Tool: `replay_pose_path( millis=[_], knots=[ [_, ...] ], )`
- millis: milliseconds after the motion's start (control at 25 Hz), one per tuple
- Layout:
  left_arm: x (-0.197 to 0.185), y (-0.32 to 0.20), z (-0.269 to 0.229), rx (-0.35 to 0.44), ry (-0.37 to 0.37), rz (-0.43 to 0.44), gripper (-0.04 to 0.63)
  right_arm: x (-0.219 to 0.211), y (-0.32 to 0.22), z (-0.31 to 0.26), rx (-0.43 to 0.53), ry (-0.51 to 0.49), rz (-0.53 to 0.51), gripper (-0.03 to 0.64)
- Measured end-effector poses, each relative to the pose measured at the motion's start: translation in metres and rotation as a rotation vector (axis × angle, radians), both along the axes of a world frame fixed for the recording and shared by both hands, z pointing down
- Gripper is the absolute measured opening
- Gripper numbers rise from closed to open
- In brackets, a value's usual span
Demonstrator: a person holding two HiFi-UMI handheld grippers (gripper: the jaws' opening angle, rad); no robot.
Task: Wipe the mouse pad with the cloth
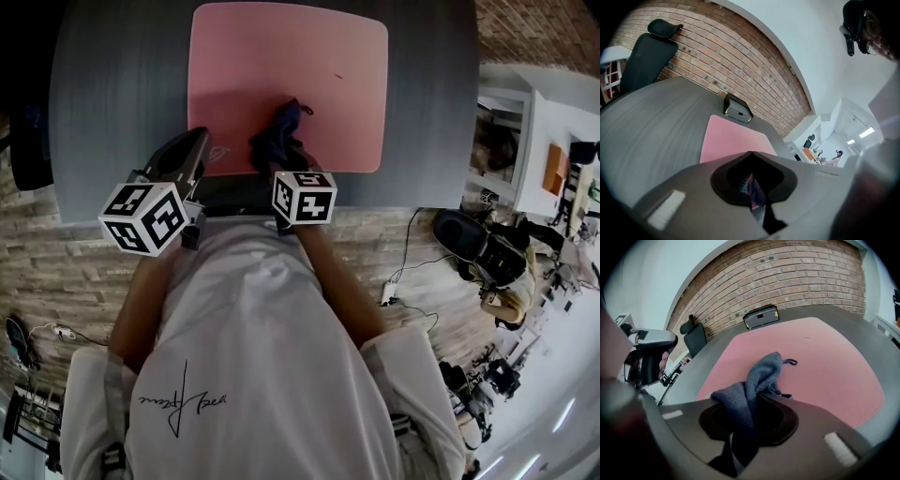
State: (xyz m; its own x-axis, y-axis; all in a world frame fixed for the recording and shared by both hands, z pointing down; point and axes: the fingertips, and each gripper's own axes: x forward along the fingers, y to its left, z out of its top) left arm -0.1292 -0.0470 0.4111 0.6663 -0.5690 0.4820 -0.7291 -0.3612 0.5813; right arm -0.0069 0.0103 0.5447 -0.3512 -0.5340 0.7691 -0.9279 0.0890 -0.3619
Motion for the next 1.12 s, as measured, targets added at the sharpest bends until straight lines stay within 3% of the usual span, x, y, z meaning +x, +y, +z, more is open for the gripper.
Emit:
replay_pose_path(
  millis=[280, 1120],
  knots=[
    [-0.011, 0.005, 0.002, -0.001, -0.029, -0.027, 0.014, -0.016, -0.002, -0.002, 0.001, -0.004, -0.061, 0.089],
    [-0.021, -0.007, -0.010, 0.019, 0.012, -0.088, 0.014, -0.050, -0.014, 0.001, -0.008, -0.058, -0.131, 0.089]
  ],
)
